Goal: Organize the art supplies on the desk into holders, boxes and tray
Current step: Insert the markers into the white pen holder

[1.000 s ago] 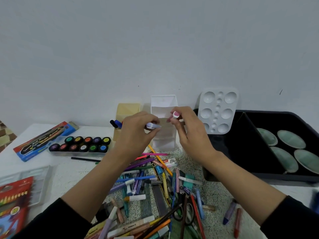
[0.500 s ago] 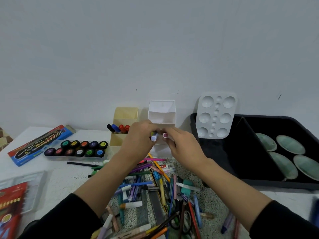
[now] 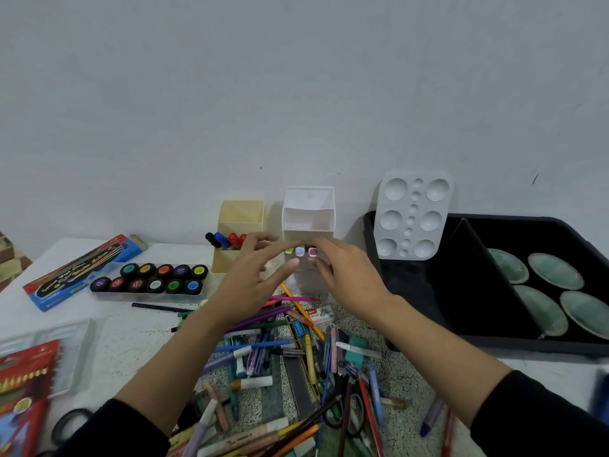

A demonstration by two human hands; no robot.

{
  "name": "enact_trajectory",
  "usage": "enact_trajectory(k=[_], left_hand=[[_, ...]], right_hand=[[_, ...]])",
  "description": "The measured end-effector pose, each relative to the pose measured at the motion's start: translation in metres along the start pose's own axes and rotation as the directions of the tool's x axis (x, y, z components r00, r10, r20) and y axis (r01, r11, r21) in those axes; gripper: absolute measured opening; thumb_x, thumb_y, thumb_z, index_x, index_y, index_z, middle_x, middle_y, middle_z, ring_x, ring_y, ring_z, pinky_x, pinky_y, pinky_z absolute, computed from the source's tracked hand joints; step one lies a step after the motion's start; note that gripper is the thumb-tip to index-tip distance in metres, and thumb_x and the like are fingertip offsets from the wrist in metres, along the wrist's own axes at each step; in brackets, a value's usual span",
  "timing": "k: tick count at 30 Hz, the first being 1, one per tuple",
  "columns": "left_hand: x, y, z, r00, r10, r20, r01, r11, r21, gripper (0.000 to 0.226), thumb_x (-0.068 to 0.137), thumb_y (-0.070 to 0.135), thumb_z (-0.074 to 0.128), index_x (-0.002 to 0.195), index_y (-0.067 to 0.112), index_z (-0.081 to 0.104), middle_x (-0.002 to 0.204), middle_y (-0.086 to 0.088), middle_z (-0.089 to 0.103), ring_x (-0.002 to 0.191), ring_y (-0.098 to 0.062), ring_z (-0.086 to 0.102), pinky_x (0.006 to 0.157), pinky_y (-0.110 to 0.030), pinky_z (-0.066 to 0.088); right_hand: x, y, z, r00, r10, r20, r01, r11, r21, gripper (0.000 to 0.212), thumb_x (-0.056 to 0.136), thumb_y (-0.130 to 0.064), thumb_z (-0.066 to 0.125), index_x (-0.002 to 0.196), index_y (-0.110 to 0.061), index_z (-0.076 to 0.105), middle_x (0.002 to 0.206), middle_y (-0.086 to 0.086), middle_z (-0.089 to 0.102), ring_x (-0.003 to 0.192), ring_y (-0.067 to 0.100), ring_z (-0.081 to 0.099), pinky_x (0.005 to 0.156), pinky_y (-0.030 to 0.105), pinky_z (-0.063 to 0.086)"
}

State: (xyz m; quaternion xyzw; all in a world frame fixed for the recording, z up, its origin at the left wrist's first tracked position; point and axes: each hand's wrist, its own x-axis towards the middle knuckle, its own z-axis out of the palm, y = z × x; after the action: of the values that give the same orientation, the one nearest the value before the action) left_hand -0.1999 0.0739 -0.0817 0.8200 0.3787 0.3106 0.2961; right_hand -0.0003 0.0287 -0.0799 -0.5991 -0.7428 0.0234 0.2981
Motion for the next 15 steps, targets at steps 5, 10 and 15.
enact_trajectory(k=[5, 10, 15], left_hand=[[0.013, -0.001, 0.011, 0.999, 0.041, -0.032, -0.040, 0.999, 0.021, 0.028, 0.102, 0.046, 0.048, 0.127, 0.042, 0.061, 0.132, 0.018, 0.047, 0.125, 0.009, 0.042, 0.100, -0.015, 0.035], [0.015, -0.008, 0.014, 0.990, 0.095, -0.107, -0.089, 0.994, 0.067, 0.027, 0.102, 0.040, 0.054, 0.125, 0.034, 0.067, 0.124, 0.020, 0.057, 0.118, 0.004, 0.051, 0.098, -0.017, 0.043], [0.015, -0.007, 0.013, 0.975, 0.136, -0.176, -0.114, 0.985, 0.128, 0.022, 0.098, 0.038, 0.062, 0.114, 0.028, 0.073, 0.102, 0.017, 0.062, 0.094, 0.000, 0.059, 0.081, -0.015, 0.046]], right_hand=[[-0.001, -0.002, 0.003, 1.000, 0.023, -0.017, -0.022, 0.998, 0.057, 0.021, 0.103, -0.020, 0.052, 0.123, -0.020, 0.059, 0.117, 0.000, 0.067, 0.099, 0.022, 0.063, 0.080, 0.039, 0.052], [0.001, 0.000, 0.009, 0.999, 0.033, -0.019, -0.031, 0.995, 0.095, 0.023, 0.104, -0.019, 0.050, 0.124, -0.020, 0.061, 0.118, 0.000, 0.068, 0.100, 0.021, 0.064, 0.083, 0.040, 0.053], [0.002, 0.001, 0.014, 0.998, 0.061, -0.016, -0.058, 0.984, 0.171, 0.018, 0.103, -0.018, 0.051, 0.116, -0.015, 0.063, 0.110, 0.005, 0.069, 0.096, 0.023, 0.065, 0.080, 0.039, 0.053]])
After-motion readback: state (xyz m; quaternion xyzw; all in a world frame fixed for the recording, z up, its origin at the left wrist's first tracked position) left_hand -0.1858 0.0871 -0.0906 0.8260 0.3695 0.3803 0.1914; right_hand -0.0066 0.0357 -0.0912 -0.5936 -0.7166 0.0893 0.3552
